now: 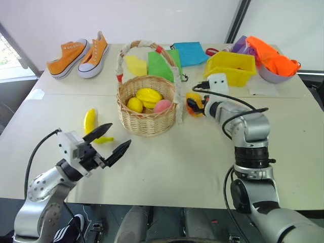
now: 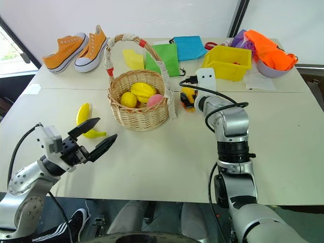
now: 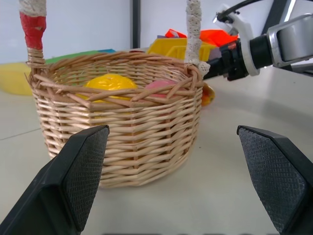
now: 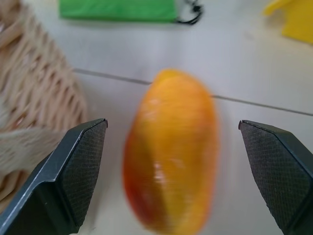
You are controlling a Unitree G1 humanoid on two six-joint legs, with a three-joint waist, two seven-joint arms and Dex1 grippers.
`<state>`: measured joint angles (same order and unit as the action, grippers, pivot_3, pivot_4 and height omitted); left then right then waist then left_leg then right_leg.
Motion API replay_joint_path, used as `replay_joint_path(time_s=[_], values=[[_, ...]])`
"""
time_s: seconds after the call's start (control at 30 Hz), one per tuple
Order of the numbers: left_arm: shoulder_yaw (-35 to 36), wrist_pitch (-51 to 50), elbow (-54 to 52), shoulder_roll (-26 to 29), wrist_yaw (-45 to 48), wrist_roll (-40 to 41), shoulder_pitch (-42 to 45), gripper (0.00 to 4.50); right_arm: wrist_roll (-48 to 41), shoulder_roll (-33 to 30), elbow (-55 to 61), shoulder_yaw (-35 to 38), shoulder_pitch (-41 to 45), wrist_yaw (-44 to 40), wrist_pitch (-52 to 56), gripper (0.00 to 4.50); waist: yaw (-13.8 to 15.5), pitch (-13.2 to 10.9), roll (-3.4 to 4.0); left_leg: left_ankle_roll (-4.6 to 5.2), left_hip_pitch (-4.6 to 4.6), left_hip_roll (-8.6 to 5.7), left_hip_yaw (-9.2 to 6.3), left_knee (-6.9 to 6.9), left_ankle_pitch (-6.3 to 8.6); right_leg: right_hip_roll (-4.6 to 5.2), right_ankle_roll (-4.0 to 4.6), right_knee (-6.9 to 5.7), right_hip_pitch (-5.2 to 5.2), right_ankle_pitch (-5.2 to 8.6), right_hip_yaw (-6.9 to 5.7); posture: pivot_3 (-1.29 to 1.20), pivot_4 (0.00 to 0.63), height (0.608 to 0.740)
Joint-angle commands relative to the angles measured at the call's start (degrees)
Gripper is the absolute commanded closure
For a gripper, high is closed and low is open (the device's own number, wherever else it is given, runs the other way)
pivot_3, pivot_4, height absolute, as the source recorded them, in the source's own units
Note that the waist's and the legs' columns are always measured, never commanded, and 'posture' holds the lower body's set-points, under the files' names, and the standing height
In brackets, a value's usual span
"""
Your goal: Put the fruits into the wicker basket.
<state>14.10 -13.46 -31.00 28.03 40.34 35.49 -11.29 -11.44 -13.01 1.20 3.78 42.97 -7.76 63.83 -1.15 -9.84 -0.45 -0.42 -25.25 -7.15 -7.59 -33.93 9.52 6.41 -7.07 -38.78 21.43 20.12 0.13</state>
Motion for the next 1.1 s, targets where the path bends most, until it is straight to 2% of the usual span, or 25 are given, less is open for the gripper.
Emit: replay_joint_path(time_s=[0.03, 0.4, 0.5, 0.6, 0.67, 0.8, 0.9, 1.1], values=[[-0.08, 0.18, -1.3, 0.1, -0.51, 0.01, 0.0, 0.0, 0.75, -1.26, -0.26, -1.31, 0.52, -1.08, -1.81, 0.01, 0.04, 0.0, 0.0, 0.0, 0.0, 0.0, 0.0, 0.0, 0.0, 0.0, 0.0, 0.0, 0.0, 0.0, 0.0, 0.0, 0.15, 0.74], [-0.61, 0.3, -2.23, 0.17, -1.45, 0.13, -0.54, 0.0, 5.78, -1.09, -9.96, -4.14, 0.59, 0.19, -11.94, 0.01, -0.02, 0.0, 0.0, -0.01, 0.0, 0.0, 0.0, 0.0, 0.0, -0.01, 0.0, 0.0, 0.0, 0.0, 0.0, 0.0, 0.15, 0.74], [-0.65, 0.44, -2.3, 0.19, -1.69, 0.07, -0.65, 0.0, 5.15, -0.17, -10.49, -2.89, 0.62, 0.33, -12.34, 0.01, 0.01, 0.0, 0.0, -0.01, -0.01, 0.0, 0.0, 0.0, -0.01, -0.01, 0.0, 0.0, 0.0, 0.0, 0.0, 0.0, 0.15, 0.74], [-0.64, 0.43, -2.46, 0.25, -1.9, 0.13, -0.74, 0.0, 4.66, 0.08, -10.87, -2.05, 0.98, 0.1, -12.63, 0.91, -0.01, 0.0, 0.0, -0.01, 0.0, 0.0, 0.0, 0.0, -0.01, -0.01, 0.0, 0.0, 0.0, 0.0, 0.0, 0.0, 0.15, 0.74], [-0.53, 0.41, -2.52, 0.35, -1.89, 0.23, -0.8, 0.0, 4.48, -0.22, -10.19, -1.5, 1.13, -0.1, -12.35, 1.78, 0.02, 0.0, 0.0, -0.01, 0.0, 0.0, 0.0, 0.0, -0.01, -0.01, 0.0, 0.0, 0.0, 0.0, 0.0, 0.0, 0.15, 0.74], [-0.26, 0.44, -2.79, 0.45, -1.7, 0.61, -1.17, 0.0, 3.72, -1.88, -7.26, 0.07, 0.59, -0.83, -11.56, 1.78, 0.07, -0.01, 0.0, -0.01, 0.0, 0.0, 0.0, 0.0, -0.01, -0.01, 0.0, 0.0, 0.0, 0.0, 0.0, 0.0, 0.15, 0.74], [0.38, 0.69, -2.65, 0.9, -0.98, 0.84, -1.89, 0.0, -0.02, -5.34, -1.1, 1.83, -2.11, -6.62, -10.69, 1.78, 0.2, -0.01, 0.0, -0.01, -0.02, 0.0, 0.0, 0.01, 0.0, -0.01, 0.0, 0.0, 0.01, 0.0, 0.0, 0.0, 0.15, 0.74], [1.65, 0.94, -1.5, 1.61, 0.24, 1.62, -1.35, 0.0, -13.5, -19.96, 12.64, 8.35, -13.87, -27.27, -9.04, 1.78, 0.62, -0.03, 0.03, 0.11, -0.1, -0.01, -0.03, -0.01, 0.07, 0.03, -0.01, 0.35, -0.1, 0.0, -0.11, 0.0, 0.15, 0.74]])
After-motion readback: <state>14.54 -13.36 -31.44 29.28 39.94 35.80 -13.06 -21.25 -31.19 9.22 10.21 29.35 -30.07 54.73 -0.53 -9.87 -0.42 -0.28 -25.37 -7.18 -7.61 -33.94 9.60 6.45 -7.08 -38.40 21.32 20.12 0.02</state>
